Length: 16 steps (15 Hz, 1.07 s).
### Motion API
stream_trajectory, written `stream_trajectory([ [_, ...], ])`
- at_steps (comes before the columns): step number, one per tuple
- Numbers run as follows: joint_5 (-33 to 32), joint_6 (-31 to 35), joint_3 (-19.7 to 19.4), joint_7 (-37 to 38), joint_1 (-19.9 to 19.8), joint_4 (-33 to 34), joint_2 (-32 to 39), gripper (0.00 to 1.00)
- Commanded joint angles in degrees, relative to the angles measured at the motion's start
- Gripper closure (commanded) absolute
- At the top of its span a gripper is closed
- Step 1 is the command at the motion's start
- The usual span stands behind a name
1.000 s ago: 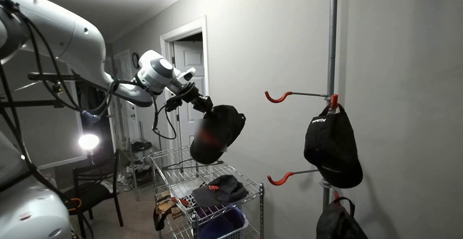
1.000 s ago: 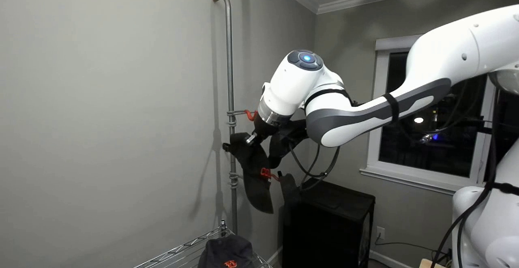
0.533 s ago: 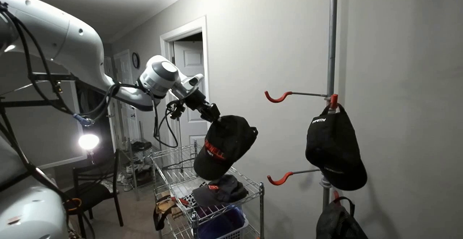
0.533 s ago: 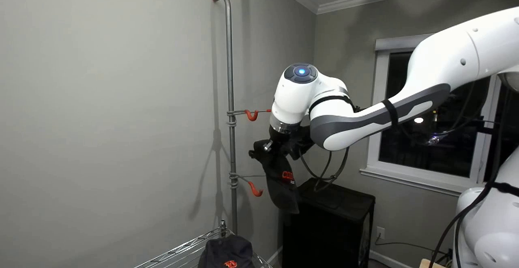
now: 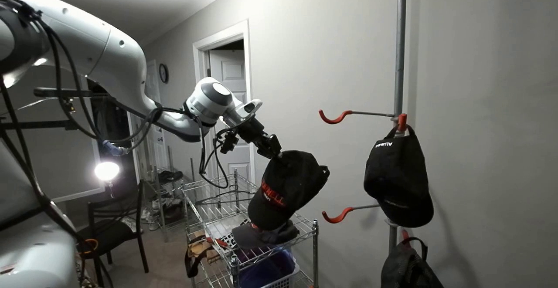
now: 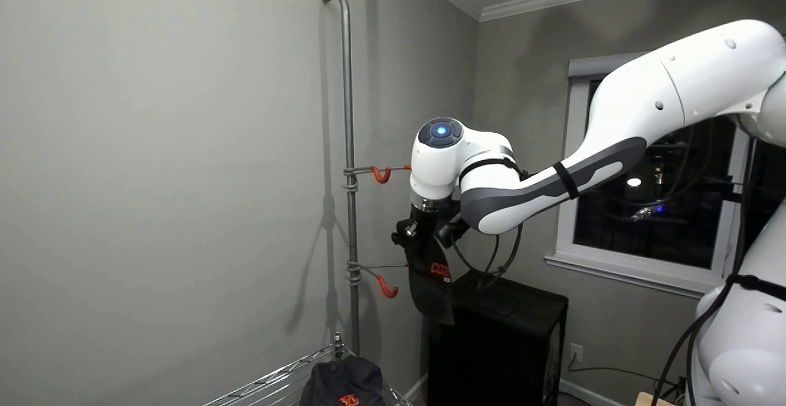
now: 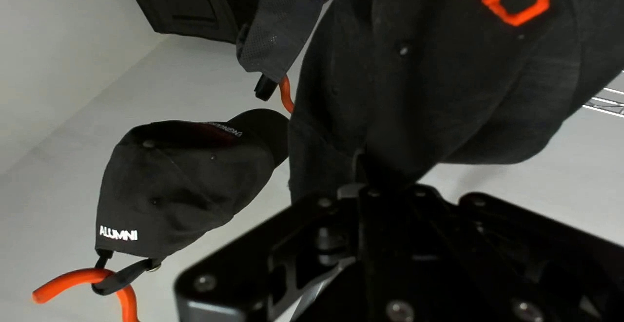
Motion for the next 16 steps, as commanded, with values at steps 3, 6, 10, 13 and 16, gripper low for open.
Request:
stream_trajectory([
  [3,-3.30,-0.65,-0.38,0.47,-0.40,3.30,3.73,0.99],
  [6,-5.77,0.08,-0.69,1.77,-0.36,3.83,8.10,0.99],
  [10,-11.89,1.30,-2.25,4.73,0.17,4.65,14.26,0.99],
  [13,-17.19,1.88,-3.50,7.64,0.92,6.80,18.28,0.99],
  [16,-20.52,1.91,-4.42,9.62,1.79,9.52,21.34,0.99],
])
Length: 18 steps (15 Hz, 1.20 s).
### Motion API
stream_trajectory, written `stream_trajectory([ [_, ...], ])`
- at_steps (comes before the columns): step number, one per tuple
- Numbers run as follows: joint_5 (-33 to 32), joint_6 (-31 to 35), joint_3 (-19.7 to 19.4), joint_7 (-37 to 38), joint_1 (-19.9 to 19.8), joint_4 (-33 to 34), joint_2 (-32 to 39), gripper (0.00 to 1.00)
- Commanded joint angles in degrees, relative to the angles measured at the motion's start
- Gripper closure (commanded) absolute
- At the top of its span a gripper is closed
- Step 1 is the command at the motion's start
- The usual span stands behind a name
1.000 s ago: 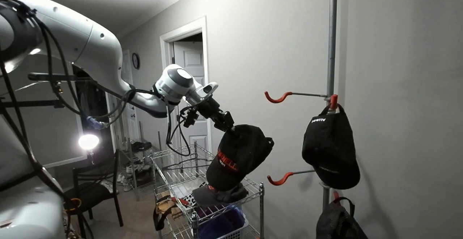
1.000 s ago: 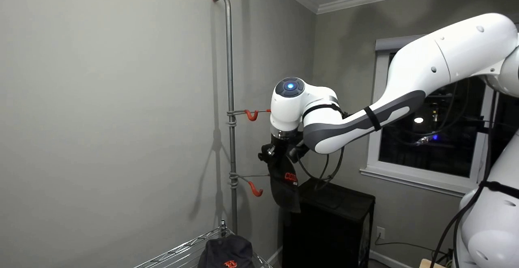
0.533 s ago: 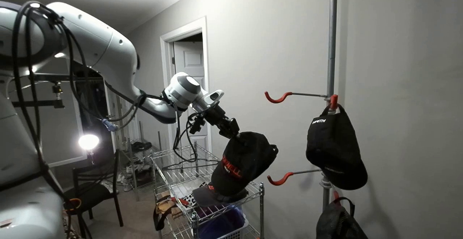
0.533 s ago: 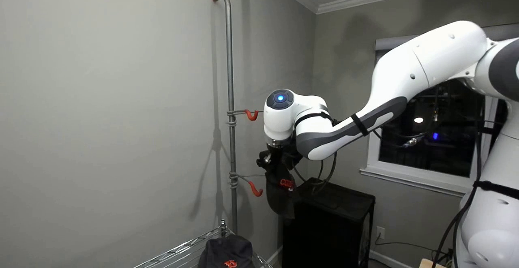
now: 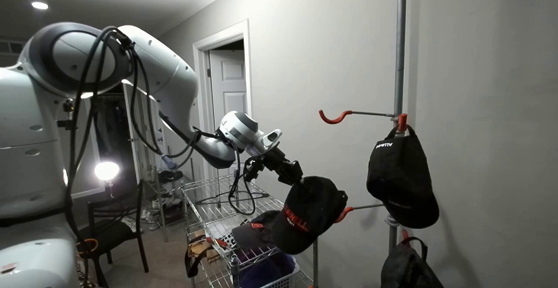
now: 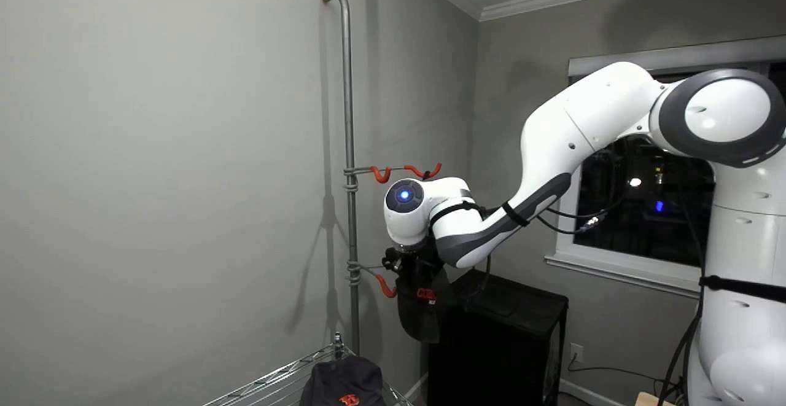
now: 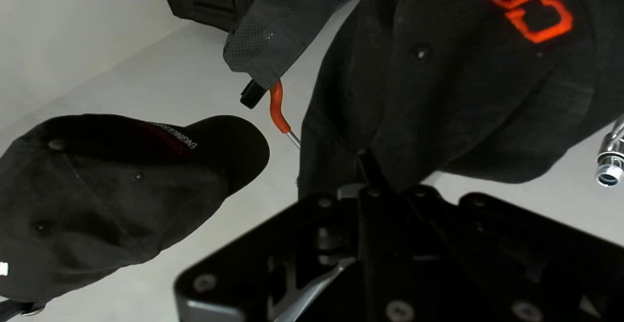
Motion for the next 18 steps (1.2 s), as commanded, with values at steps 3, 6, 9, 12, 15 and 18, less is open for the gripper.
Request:
stream_trajectory([
  [3,-4.17,0.73,-1.83,2.22,2.21,5.09,5.68,0.99],
  [6,-3.20,1.27,-2.03,1.48,3.05,5.76,8.07,0.99],
  [9,-2.55,1.89,-2.27,1.42,3.71,5.28,10.47,0.99],
  [12,-1.70,3.17,-2.51,1.35,3.85,4.81,12.43,0.99],
  [15,-0.48,4.33,-2.75,0.98,3.75,4.39,13.88,0.99],
  [18,0.63,5.58,-3.03,0.41,3.72,4.30,15.07,0.99],
])
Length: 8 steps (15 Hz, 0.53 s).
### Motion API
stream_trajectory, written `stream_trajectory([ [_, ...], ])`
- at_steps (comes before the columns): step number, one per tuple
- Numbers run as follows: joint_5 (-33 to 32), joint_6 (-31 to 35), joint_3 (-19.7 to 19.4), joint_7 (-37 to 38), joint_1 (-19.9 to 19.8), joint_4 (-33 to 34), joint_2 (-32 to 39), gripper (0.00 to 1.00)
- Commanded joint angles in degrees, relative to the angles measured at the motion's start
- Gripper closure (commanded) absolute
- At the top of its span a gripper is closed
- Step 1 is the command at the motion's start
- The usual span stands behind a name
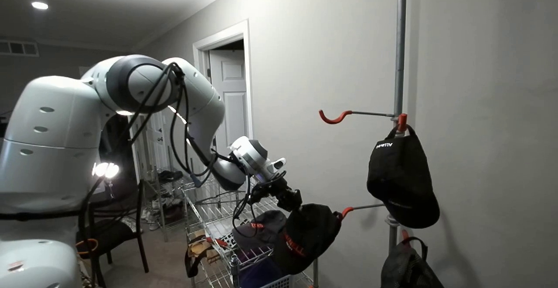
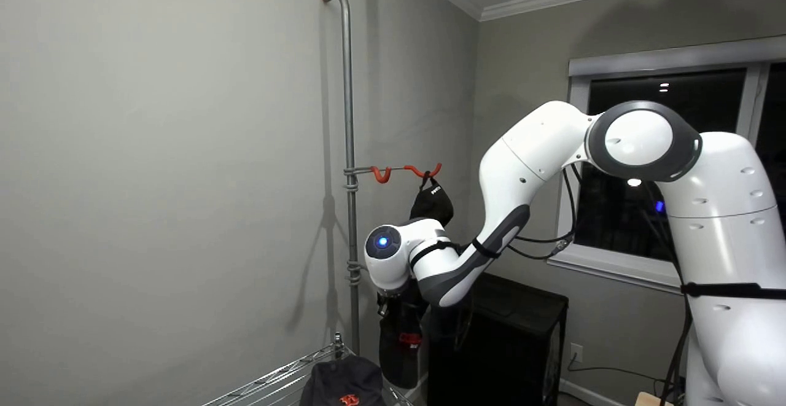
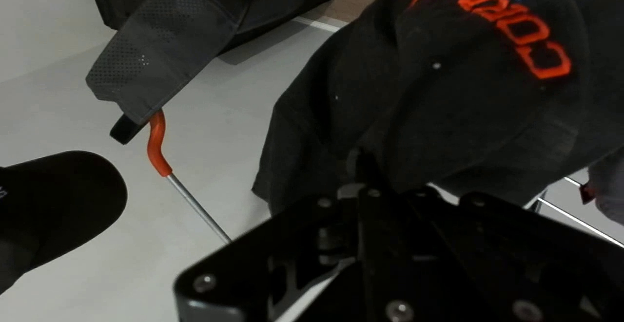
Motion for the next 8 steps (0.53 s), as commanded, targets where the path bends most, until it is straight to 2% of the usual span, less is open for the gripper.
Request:
stream_trajectory([
  [1,1.97,2.00,-1.00,-0.48,0.43,-0.72,0.54,0.99],
  [4,2.88,2.75,-1.12,-1.13,0.38,-0.67,1.13,0.99],
  [8,7.59,4.21,-1.19,-4.81,0.07,-1.56,3.18,0.99],
])
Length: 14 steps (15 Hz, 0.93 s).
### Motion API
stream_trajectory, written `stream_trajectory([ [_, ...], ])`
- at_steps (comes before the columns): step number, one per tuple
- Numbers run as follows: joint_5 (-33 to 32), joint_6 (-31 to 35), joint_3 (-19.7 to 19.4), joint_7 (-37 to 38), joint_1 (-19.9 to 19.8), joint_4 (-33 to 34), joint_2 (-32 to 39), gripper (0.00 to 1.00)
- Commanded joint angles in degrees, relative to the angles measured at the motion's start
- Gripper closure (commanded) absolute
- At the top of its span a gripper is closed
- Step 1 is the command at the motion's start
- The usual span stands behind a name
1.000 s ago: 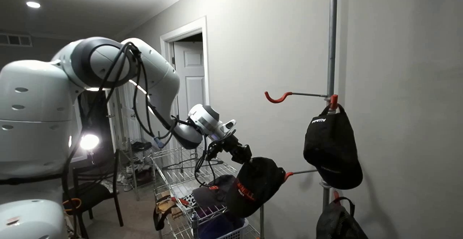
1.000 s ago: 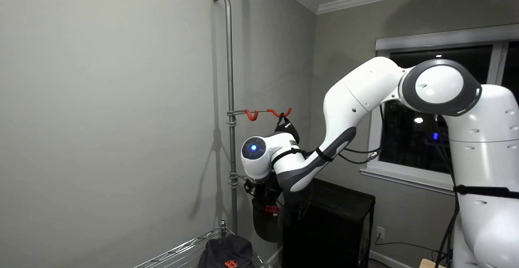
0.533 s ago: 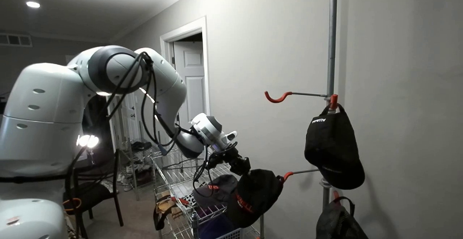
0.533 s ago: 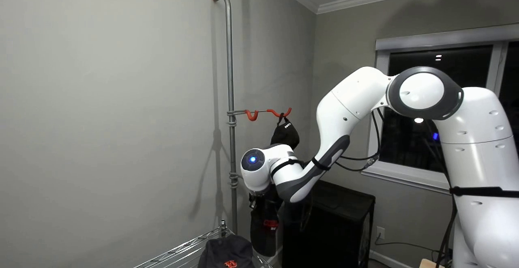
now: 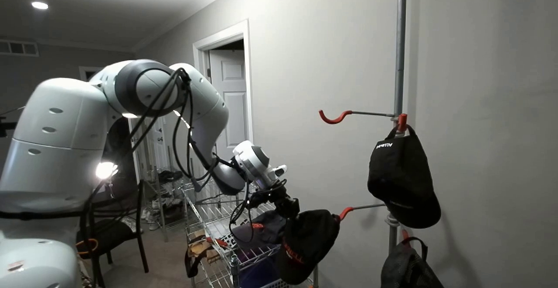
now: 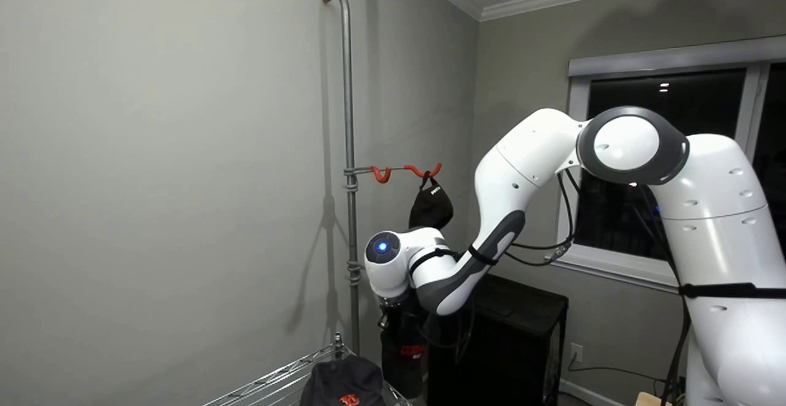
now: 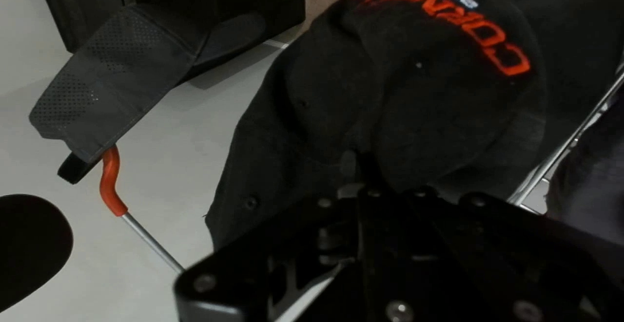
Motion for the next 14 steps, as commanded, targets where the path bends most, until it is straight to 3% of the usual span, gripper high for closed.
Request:
stream_trajectory([
  [1,4.32,1.95,-0.91,-3.75,0.03,-1.69,1.52,0.99],
  [14,9.84,2.64,-3.07,-6.28,1.11,-2.69,4.07,0.99],
])
